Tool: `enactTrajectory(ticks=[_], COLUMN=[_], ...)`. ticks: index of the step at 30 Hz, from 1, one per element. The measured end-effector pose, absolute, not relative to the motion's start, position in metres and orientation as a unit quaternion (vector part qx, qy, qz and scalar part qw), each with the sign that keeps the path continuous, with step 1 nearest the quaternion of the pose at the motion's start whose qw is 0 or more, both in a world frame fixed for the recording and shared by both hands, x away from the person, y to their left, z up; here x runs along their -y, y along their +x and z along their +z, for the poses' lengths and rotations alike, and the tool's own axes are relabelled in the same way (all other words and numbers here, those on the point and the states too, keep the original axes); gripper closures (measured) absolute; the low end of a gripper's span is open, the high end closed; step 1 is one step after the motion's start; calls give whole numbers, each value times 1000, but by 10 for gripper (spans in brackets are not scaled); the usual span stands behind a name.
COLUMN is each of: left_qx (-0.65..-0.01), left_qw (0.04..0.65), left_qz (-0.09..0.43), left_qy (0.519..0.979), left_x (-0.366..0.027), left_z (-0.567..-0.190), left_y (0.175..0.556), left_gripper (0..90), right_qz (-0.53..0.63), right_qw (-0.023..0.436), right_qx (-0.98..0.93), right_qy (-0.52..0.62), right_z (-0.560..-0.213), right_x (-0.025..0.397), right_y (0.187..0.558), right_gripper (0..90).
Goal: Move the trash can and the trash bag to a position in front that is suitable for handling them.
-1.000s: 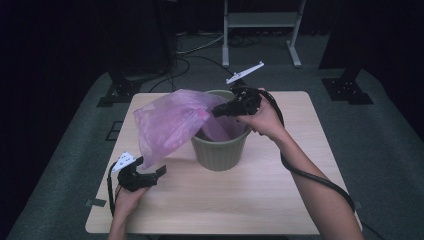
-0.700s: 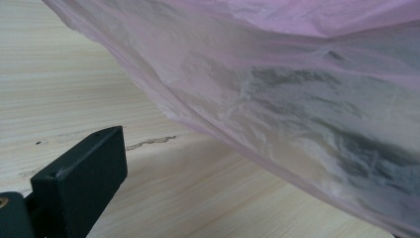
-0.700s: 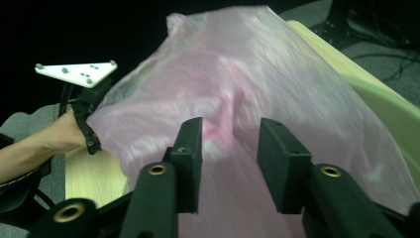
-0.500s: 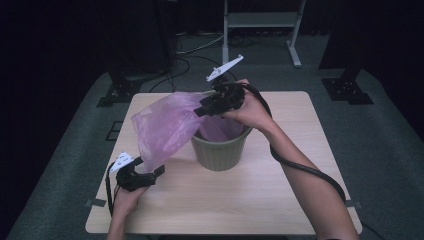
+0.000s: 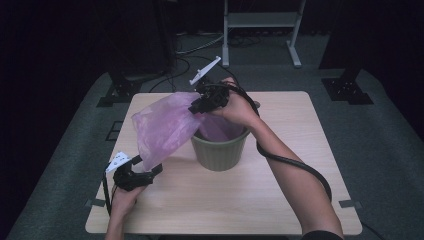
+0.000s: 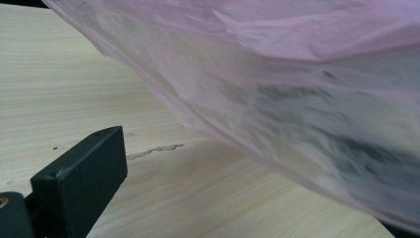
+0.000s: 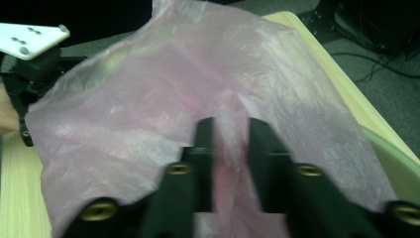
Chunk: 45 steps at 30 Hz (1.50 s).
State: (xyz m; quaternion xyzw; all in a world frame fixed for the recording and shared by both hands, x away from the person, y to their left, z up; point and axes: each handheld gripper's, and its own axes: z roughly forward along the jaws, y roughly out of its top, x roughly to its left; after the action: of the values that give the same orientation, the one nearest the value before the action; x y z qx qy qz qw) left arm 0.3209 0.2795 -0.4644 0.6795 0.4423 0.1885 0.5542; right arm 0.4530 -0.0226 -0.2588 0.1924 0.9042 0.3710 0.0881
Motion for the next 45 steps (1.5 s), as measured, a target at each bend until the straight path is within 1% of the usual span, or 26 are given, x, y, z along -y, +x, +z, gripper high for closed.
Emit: enactTrajectory(ticks=[2, 3, 10, 18, 19, 20, 30, 31, 32, 33, 38, 41, 45], left_qx=[-442, -441, -420, -397, -388, -384, -348, -341, -337, -336, -328, -328, -327], left_qw=[557, 558, 575, 582, 585, 587, 602, 607, 609, 610, 613, 616, 619], left_qz=[186, 187, 182, 183, 189, 192, 202, 200, 200, 199, 196, 196, 199], left_qy=[678, 678, 678, 686, 687, 686, 690, 690, 689, 689, 691, 689, 686], left_x=[-279, -278, -268, -254, -253, -252, -242, -242, -241, -239, -236, -237, -241], left_z=[-463, -463, -451, -435, -431, -427, -390, -387, -385, -382, -374, -372, -367], left_y=[321, 321, 321, 330, 331, 333, 347, 347, 348, 349, 353, 354, 355], left_gripper=[0, 0, 0, 0, 47, 60, 65, 88, 108, 108, 119, 119, 119], right_qz=[372, 375, 395, 428, 431, 433, 444, 444, 444, 444, 436, 437, 430], right_qw=[84, 82, 78, 76, 76, 75, 68, 67, 67, 63, 78, 86, 98], right_qx=[-904, -902, -892, -871, -869, -867, -857, -856, -855, -855, -860, -863, -874], right_qy=[195, 197, 204, 227, 230, 233, 254, 256, 257, 259, 252, 238, 206], right_z=[-260, -260, -260, -261, -261, -262, -276, -277, -277, -278, -273, -264, -252], right_x=[26, 28, 52, 93, 97, 101, 137, 140, 142, 144, 143, 137, 117], right_y=[453, 453, 446, 434, 433, 432, 424, 424, 424, 423, 420, 419, 421], right_gripper=[893, 898, 900, 900, 900, 900, 899, 899, 892, 864, 662, 587, 521])
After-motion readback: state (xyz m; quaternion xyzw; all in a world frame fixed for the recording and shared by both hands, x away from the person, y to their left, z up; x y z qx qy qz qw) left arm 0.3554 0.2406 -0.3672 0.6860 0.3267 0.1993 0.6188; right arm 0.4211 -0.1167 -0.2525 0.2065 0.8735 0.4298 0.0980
